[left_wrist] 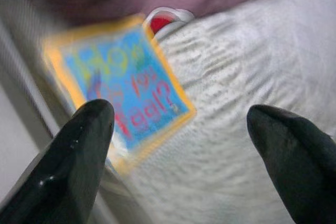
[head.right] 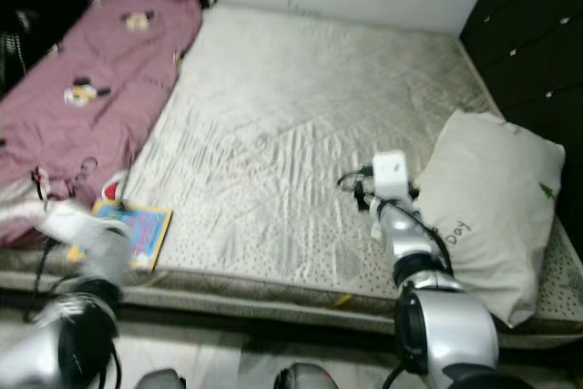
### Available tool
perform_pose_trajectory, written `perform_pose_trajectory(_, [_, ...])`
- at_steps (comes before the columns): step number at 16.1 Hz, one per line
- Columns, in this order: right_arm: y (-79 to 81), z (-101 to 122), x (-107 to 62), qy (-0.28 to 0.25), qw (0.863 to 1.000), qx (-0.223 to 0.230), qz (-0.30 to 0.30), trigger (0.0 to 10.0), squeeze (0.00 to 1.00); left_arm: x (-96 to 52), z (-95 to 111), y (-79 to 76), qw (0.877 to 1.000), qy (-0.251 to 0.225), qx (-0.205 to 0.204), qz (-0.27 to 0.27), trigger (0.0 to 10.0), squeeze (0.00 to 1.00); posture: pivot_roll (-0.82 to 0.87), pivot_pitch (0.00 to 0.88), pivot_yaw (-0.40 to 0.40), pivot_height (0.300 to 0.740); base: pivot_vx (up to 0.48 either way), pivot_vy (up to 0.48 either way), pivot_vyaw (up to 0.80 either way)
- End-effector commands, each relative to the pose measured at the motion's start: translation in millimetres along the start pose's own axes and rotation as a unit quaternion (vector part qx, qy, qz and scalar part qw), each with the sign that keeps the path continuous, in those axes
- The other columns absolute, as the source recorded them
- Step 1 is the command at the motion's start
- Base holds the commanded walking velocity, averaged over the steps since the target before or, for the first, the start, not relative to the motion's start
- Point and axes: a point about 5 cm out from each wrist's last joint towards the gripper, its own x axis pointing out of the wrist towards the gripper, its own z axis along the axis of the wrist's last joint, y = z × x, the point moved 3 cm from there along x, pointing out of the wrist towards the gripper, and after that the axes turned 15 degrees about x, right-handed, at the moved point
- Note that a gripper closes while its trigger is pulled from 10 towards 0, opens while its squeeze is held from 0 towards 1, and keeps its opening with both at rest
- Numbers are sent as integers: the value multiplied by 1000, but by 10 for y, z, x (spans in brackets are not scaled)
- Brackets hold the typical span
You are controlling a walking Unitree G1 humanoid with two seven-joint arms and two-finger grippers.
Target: Clean up the room
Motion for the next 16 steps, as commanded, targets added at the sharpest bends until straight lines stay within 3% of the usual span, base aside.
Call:
perform_pose_trajectory(1, [-11, 70, 10, -9, 1000, -1, 0, 10000, 0, 9, 443, -146, 995, -91, 44, -16, 10000, 0, -84, 0, -93, 740, 0, 0, 0])
perform_pose_trajectory(2, [21, 183, 27, -25, 1000, 4, 9, 10000, 0, -63, 677, -381, 980, -156, 111, -51, 10000, 0, -82, 0, -108, 740, 0, 0, 0])
perform_pose_trajectory(3, [80, 314, 44, -41, 999, 6, 24, 10000, 0, -138, 830, -511, 963, -204, 160, -73, 10000, 0, -82, 0, -106, 740, 0, 0, 0])
perform_pose_trajectory(4, [96, 346, 47, -45, 999, 4, 29, 10000, 0, -165, 864, -549, 958, -216, 166, -83, 10000, 0, -83, 0, -106, 740, 0, 0, 0])
perform_pose_trajectory(5, [243, 523, 47, -79, 995, -6, 63, 10000, 0, -309, 939, -662, 931, -270, 212, -121, 10000, 0, -83, 0, -106, 740, 0, 0, 0])
perform_pose_trajectory(6, [345, 611, 30, -104, 991, -15, 88, 10000, 0, -409, 951, -674, 919, -294, 222, -136, 10000, 0, -82, 0, -107, 740, 0, 0, 0])
perform_pose_trajectory(9, [589, 672, -110, -168, 974, -21, 151, 10000, 0, -716, 934, -516, 906, -338, 199, -162, 10000, 0, -60, 0, -101, 740, 0, 0, 0])
perform_pose_trajectory(10, [698, 742, -307, -234, 953, -51, 185, 10000, 0, -909, 941, -406, 893, -363, 197, -180, 10000, 0, -52, 0, -97, 740, 0, 0, 0])
perform_pose_trajectory(11, [743, 733, -431, -257, 943, -67, 201, 10000, 0, -1001, 890, -318, 889, -368, 211, -175, 10000, 0, -47, 0, -91, 740, 0, 0, 0])
perform_pose_trajectory(12, [764, 656, -625, -266, 939, -52, 210, 10000, 0, -1132, 723, -128, 886, -364, 230, -170, 10000, 0, -48, 0, -84, 740, 0, 0, 0])
perform_pose_trajectory(14, [671, 481, -826, -263, 942, -50, 201, 10000, 0, -1234, 485, 126, 894, -329, 262, -153, 10000, 0, -53, 0, -80, 740, 0, 0, 0])
perform_pose_trajectory(15, [532, 401, -831, -246, 954, -41, 163, 10000, 0, -1242, 499, 189, 897, -327, 263, -140, 10000, 0, -56, 0, -82, 740, 0, 0, 0])
perform_pose_trajectory(16, [462, 397, -815, -237, 961, -14, 139, 10000, 0, -1229, 582, 156, 897, -333, 256, -136, 10000, 0, -63, 0, -79, 740, 0, 0, 0])
